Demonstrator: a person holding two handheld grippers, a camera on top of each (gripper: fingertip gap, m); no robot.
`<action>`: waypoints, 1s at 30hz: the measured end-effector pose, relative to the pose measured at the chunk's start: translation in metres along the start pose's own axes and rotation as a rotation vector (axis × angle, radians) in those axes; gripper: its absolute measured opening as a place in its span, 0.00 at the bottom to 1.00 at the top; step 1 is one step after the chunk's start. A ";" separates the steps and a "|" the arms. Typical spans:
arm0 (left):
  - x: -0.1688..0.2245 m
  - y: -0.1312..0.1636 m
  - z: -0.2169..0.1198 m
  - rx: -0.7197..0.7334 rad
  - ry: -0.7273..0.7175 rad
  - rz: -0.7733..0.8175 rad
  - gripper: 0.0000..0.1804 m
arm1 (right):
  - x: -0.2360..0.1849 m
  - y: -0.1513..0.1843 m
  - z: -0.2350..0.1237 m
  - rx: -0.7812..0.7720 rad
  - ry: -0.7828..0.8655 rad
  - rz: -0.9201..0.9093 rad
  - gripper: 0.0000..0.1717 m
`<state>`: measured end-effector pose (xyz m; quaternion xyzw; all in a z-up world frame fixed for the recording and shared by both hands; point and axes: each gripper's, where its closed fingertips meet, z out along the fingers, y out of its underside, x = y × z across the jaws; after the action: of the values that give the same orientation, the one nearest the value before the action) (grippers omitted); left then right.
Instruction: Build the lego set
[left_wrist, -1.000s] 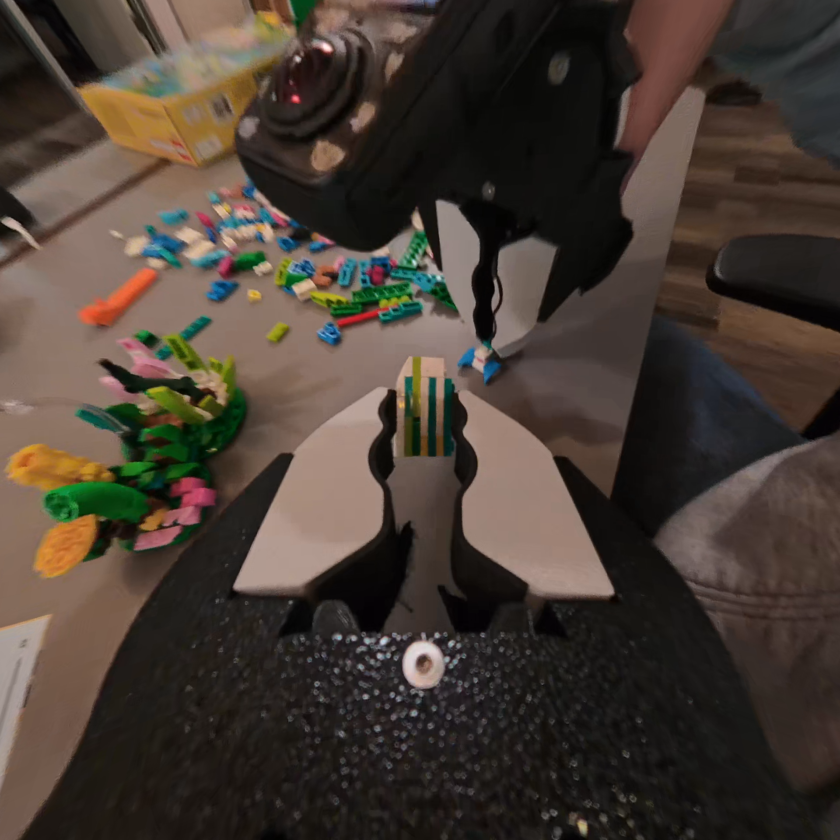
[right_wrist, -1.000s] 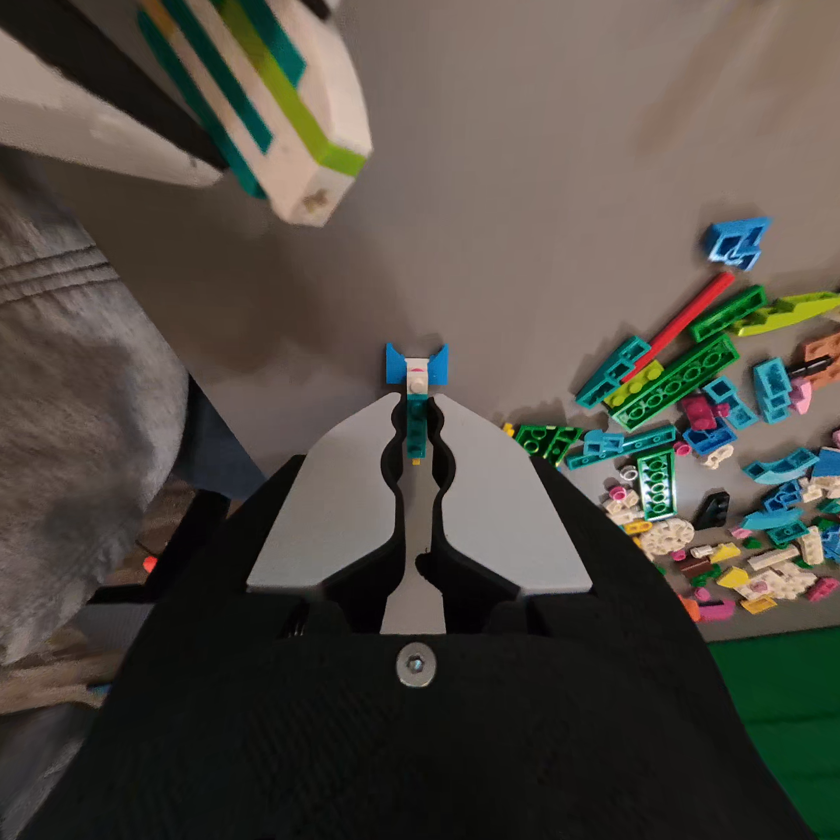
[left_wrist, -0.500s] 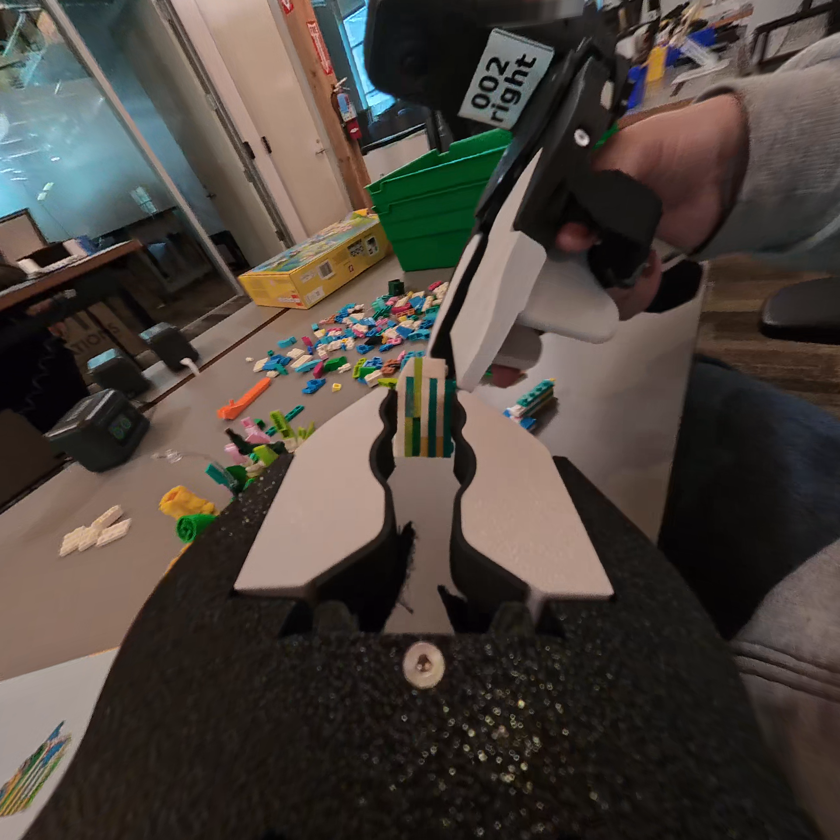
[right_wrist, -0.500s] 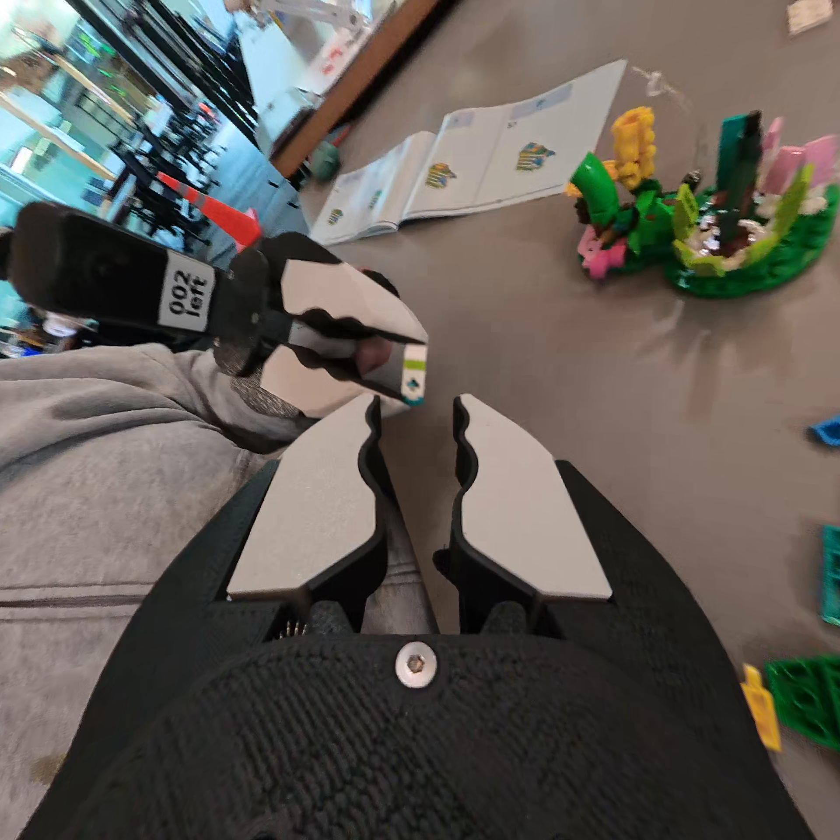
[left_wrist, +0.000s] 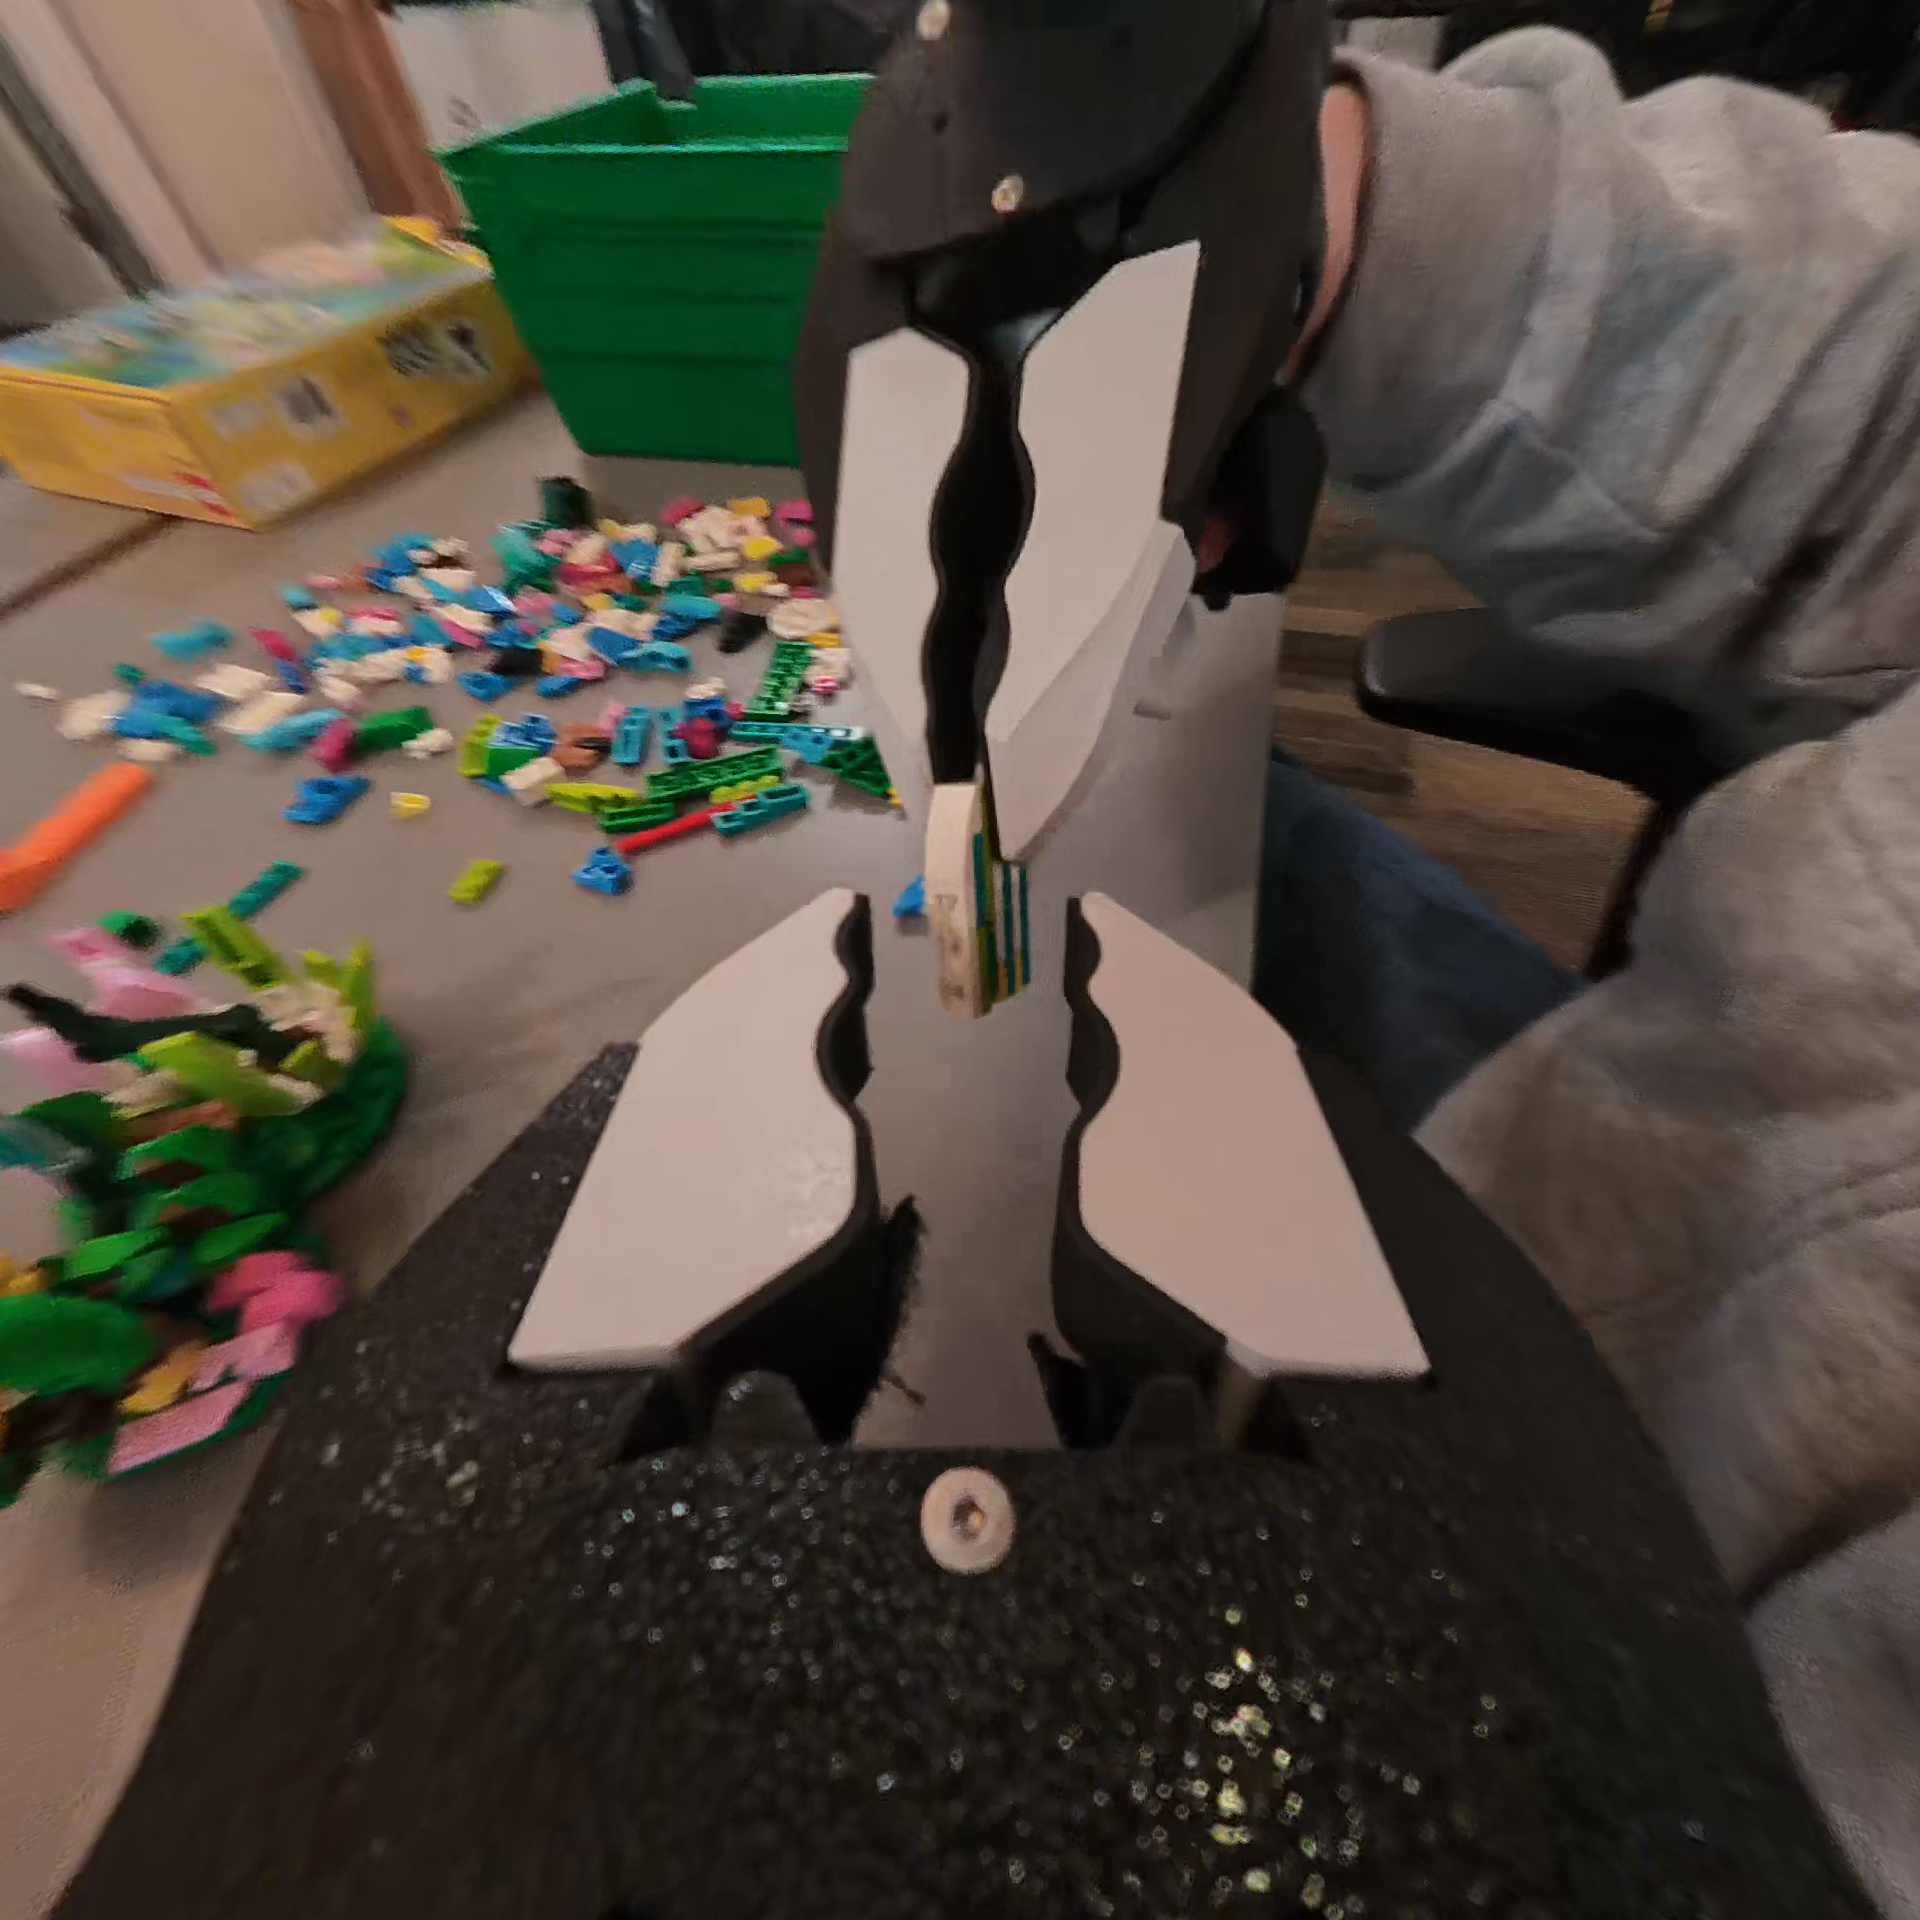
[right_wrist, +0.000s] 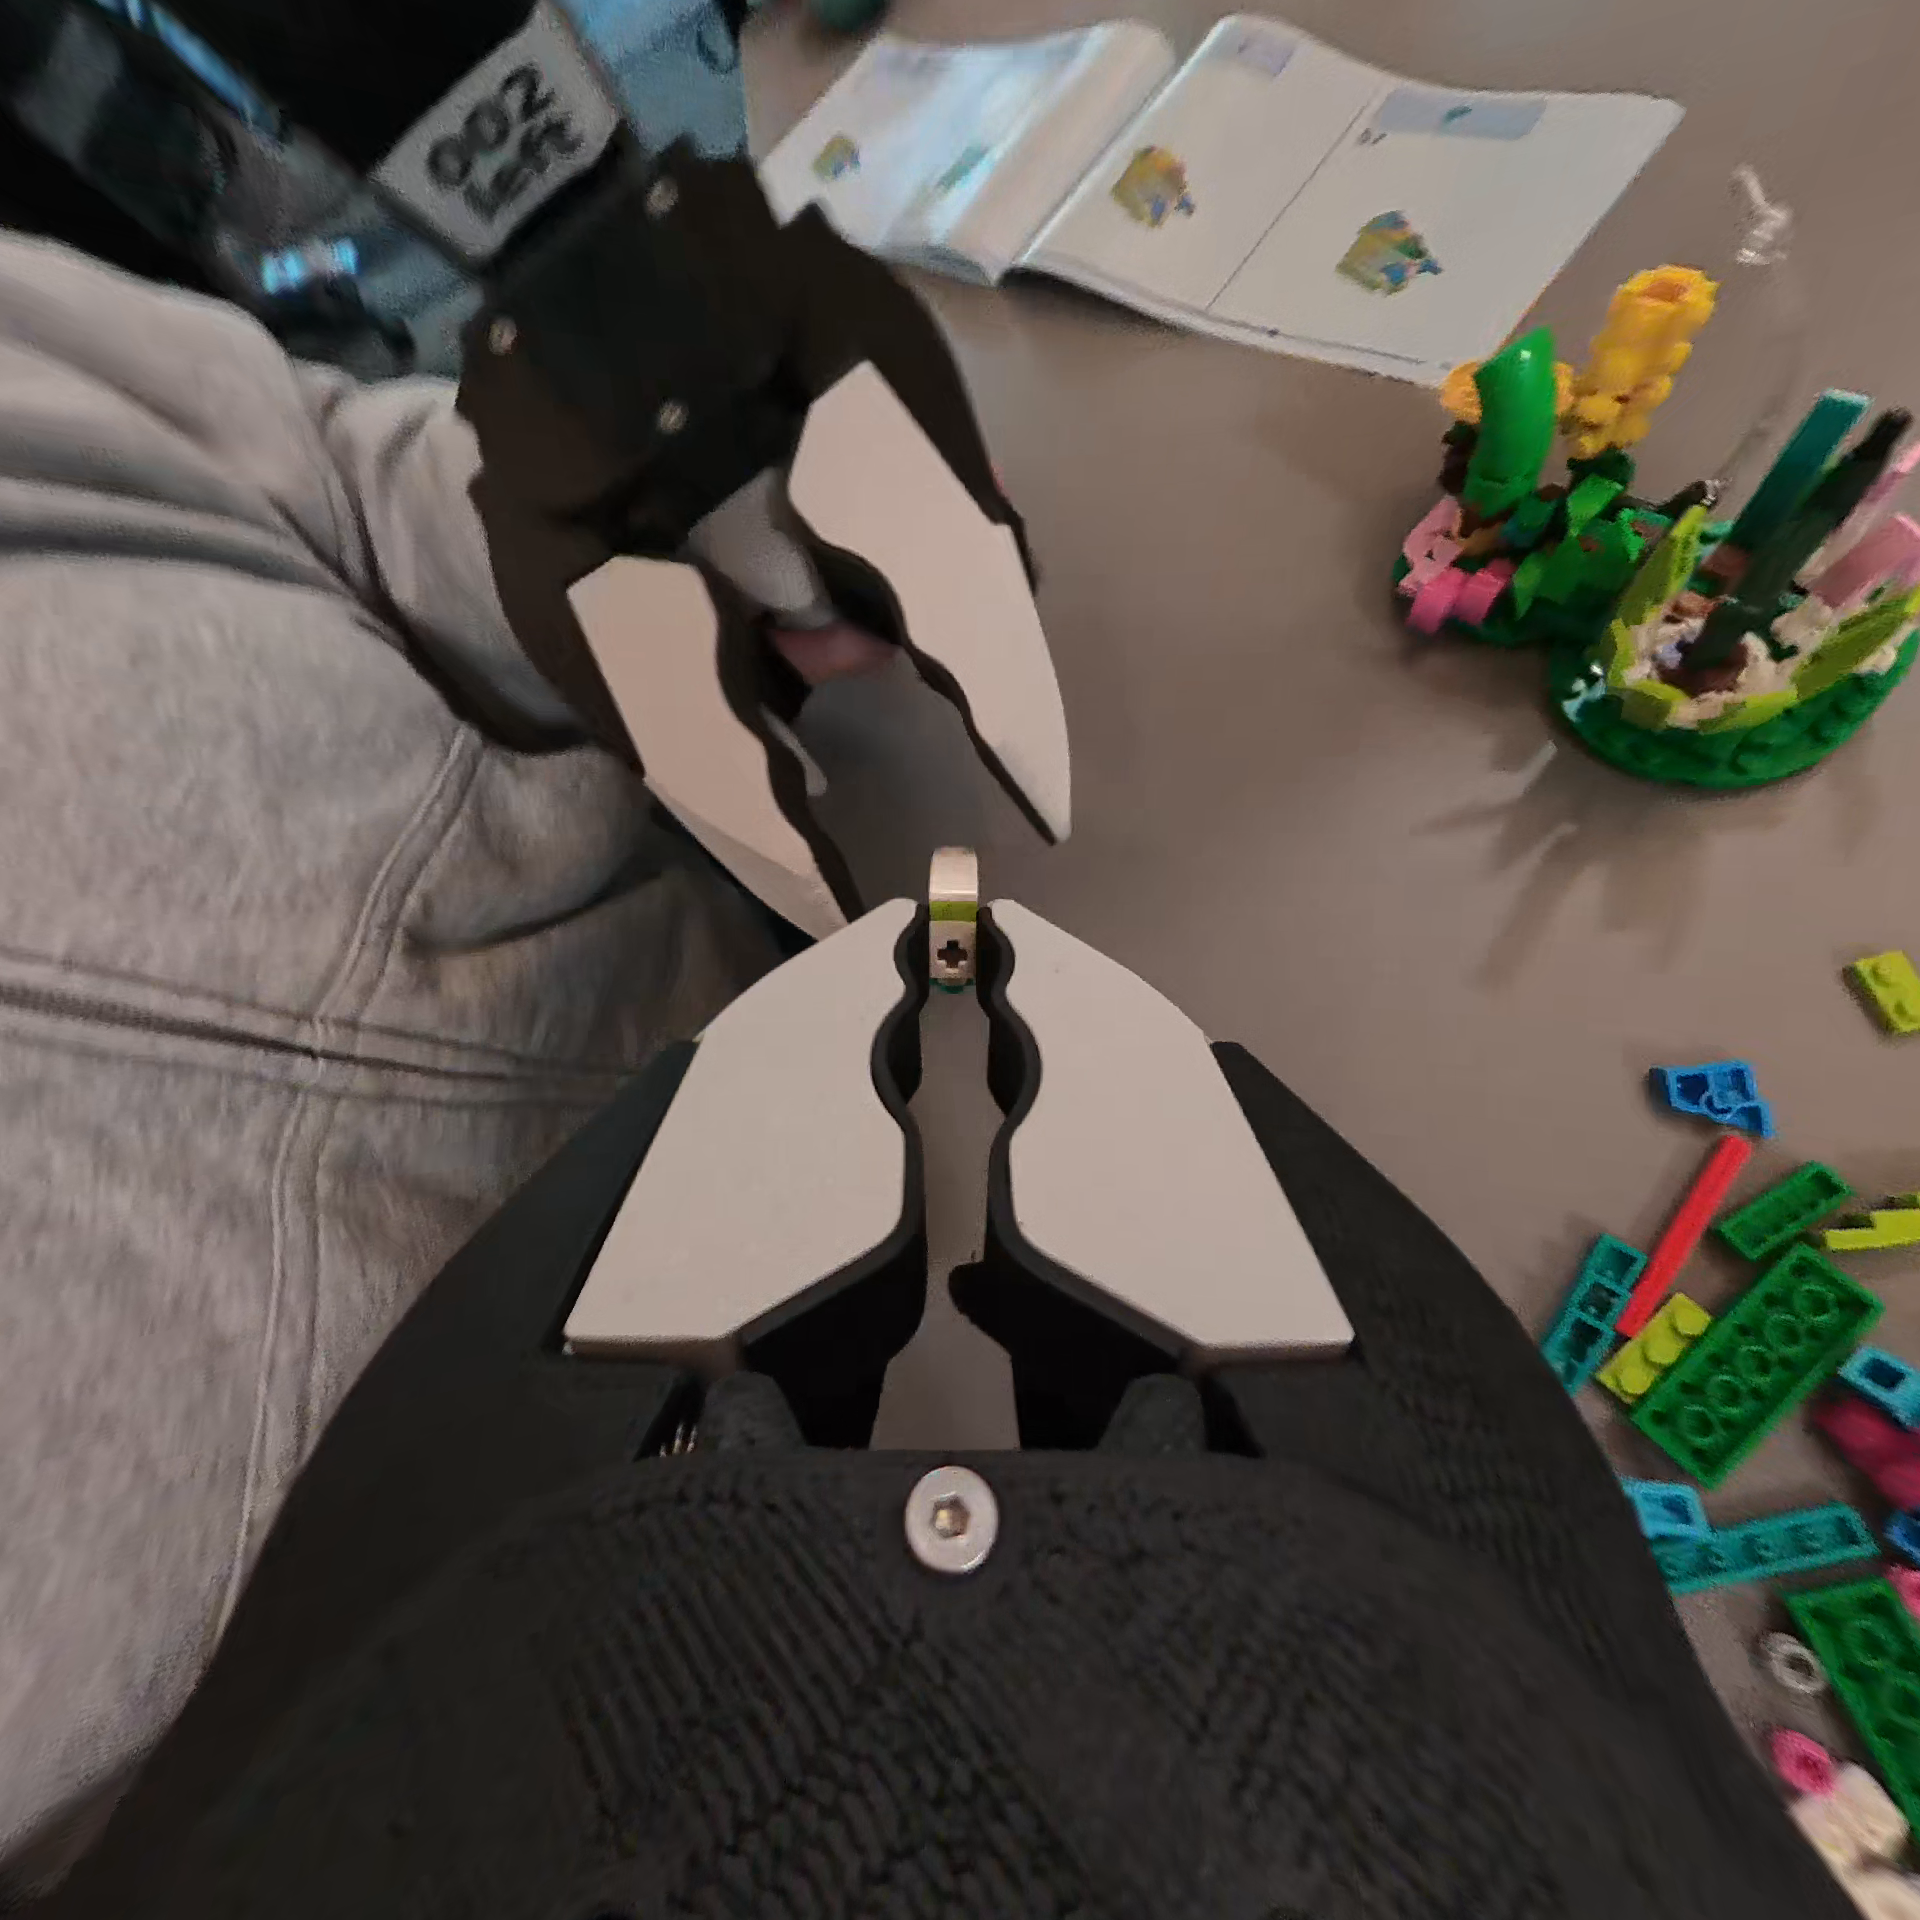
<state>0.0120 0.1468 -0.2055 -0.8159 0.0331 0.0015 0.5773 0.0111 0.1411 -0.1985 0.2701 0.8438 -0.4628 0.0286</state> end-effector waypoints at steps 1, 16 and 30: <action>0.004 0.000 0.002 -0.004 0.044 -0.011 0.14 | -0.003 0.001 0.000 -0.026 -0.004 -0.037 0.04; -0.012 0.008 0.001 0.005 0.050 -0.093 0.05 | 0.056 0.083 -0.039 -0.411 0.150 -0.025 0.14; -0.023 -0.002 -0.003 0.172 0.055 -0.263 0.05 | 0.045 0.036 -0.010 -0.025 0.134 0.099 0.04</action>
<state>-0.0109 0.1463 -0.2016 -0.7604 -0.0580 -0.0994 0.6392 -0.0076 0.1837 -0.2334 0.3417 0.8351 -0.4310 -0.0018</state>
